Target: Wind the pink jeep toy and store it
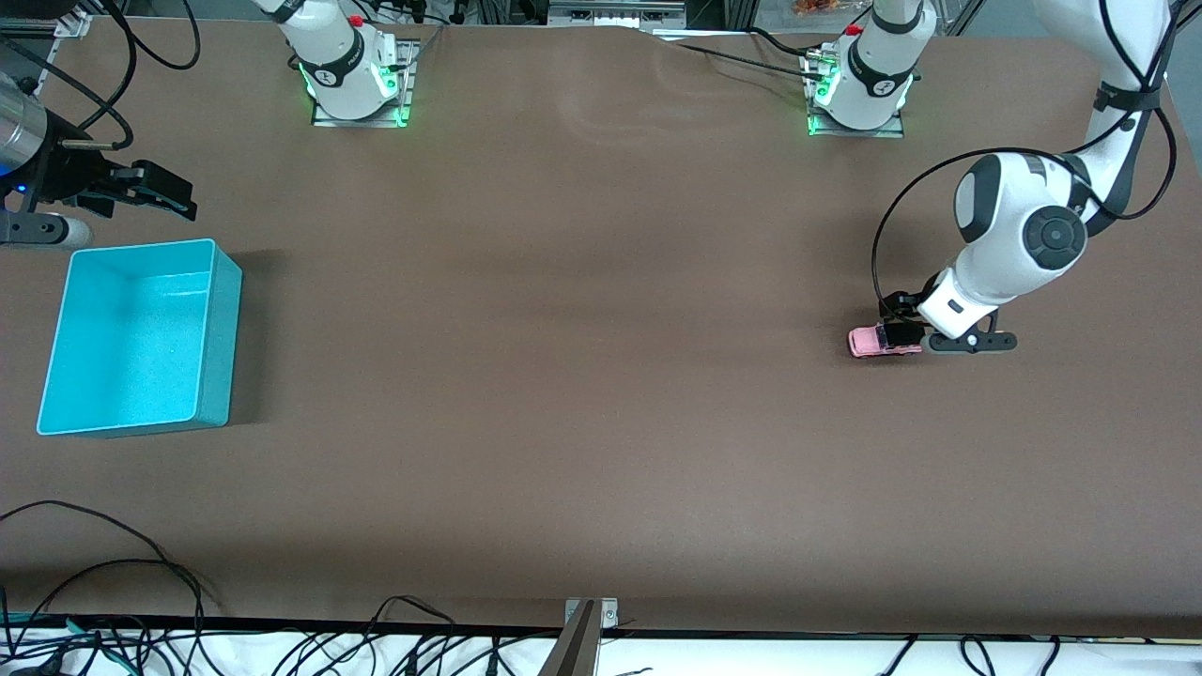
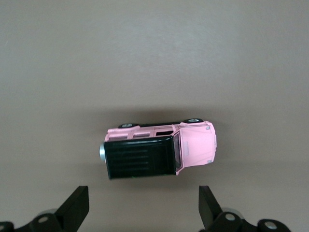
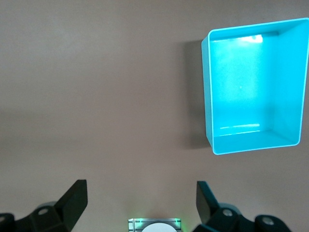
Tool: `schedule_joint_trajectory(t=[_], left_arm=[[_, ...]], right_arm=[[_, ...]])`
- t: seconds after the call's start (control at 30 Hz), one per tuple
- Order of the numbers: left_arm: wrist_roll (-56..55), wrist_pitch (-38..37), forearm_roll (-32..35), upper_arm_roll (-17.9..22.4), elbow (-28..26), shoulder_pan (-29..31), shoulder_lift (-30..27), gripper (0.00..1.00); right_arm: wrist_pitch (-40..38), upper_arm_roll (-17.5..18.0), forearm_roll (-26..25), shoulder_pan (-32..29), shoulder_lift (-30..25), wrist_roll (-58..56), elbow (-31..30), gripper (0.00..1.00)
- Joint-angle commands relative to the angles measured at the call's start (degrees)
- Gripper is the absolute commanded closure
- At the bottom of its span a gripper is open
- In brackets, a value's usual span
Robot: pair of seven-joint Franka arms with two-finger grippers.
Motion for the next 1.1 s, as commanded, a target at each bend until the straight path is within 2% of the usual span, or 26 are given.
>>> schedule_joint_trajectory(t=[0.0,0.23,0.5,0.77,1.07], left_arm=[[12.30,1.17,2.65,0.28,0.12,-0.49,0.44,0.00],[35.50,1.43,2.73,0.54,0.12,0.12,1.93,0.00],[55.55,1.60,2.82,0.63,0.12,0.13,3.69,0.00],[67.87,8.71,2.73,0.63,-0.23,-0.05,6.06,0.00],[73.77,13.29,2.21,1.07,-0.32,0.13,8.70,0.00]], right_arm=[[0.58,0.14,0.15,-0.19,-1.60,0.04,-0.77,0.00],[0.68,0.14,1.03,-0.19,-1.69,0.12,2.04,0.00],[0.15,-0.30,1.56,-0.19,-1.78,0.04,2.22,0.00],[0.23,-0.30,1.56,-0.28,-1.87,0.12,1.96,0.00],[0.41,-0.21,1.39,-0.28,-2.04,0.30,1.25,0.00]])
